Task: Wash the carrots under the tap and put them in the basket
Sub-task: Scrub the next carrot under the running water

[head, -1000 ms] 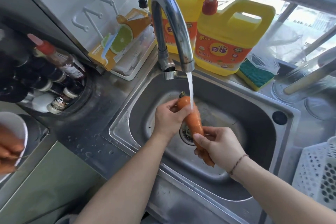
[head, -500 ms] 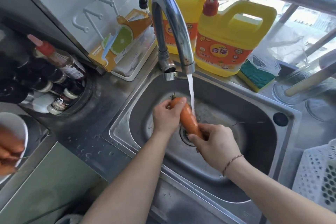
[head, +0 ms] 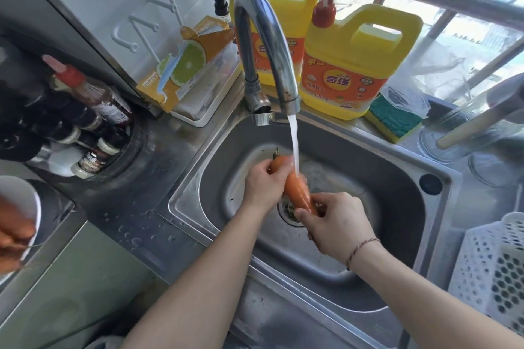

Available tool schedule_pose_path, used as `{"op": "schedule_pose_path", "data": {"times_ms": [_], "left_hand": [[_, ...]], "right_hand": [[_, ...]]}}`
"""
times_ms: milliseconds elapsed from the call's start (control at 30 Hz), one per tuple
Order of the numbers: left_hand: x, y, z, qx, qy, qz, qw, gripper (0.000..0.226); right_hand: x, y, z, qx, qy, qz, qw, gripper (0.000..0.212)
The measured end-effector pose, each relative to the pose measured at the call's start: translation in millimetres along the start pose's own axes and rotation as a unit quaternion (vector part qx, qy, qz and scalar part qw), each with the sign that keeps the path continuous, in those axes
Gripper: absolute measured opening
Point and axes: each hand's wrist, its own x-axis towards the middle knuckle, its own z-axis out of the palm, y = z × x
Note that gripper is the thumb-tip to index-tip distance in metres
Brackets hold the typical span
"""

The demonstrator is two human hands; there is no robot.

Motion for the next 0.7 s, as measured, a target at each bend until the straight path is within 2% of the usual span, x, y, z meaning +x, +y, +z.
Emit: {"op": "schedule_pose_path", "data": {"times_ms": [67, 100, 233, 300, 367, 433, 467, 600, 667, 700], "left_hand": [[-3, -2, 1, 0.029, -0.072, 0.014, 0.997, 0.063], [-4, -1, 0, 0.034, -0.078, 0.021, 0.996, 0.062], [-1, 1, -4, 0.013, 0.053, 0.013, 0.998, 0.042], [-4, 1, -1, -0.003, 0.067, -0.015, 0.998, 0.037], [-6, -3, 1, -0.023, 0.006, -0.012, 1.000, 0.031], [-8, -3, 1, 0.003, -0.060, -0.002, 0.998, 0.054], [-6, -2, -1, 0.014, -0.057, -0.003, 0.998, 0.058], [-1, 8, -5, -0.010, 0.049, -0.017, 0.999, 0.043], [-2, 11, -4, -0.049, 0.069, -0.049, 0.995, 0.039], [-3, 9, -2, -0.059, 0.054, -0.052, 0.995, 0.036]], "right_hand": [[0, 3, -2, 0.012, 0.002, 0.014, 1.000, 0.017], [-1, 4, 0, 0.001, 0.002, 0.009, 1.000, 0.017], [-8, 0, 6, -0.016, -0.011, -0.022, 1.000, 0.017], [-5, -2, 3, -0.019, -0.014, -0.015, 1.000, 0.017], [-1, -1, -1, -0.021, -0.009, -0.005, 1.000, 0.017], [-1, 0, -1, -0.013, 0.000, 0.003, 1.000, 0.018], [-3, 0, 0, -0.013, 0.001, 0.001, 1.000, 0.018], [-8, -5, 3, -0.027, -0.005, -0.021, 0.999, 0.018], [-6, -7, 1, -0.033, 0.000, -0.029, 0.999, 0.017], [-5, -7, 0, -0.036, 0.005, -0.030, 0.999, 0.017]]}}
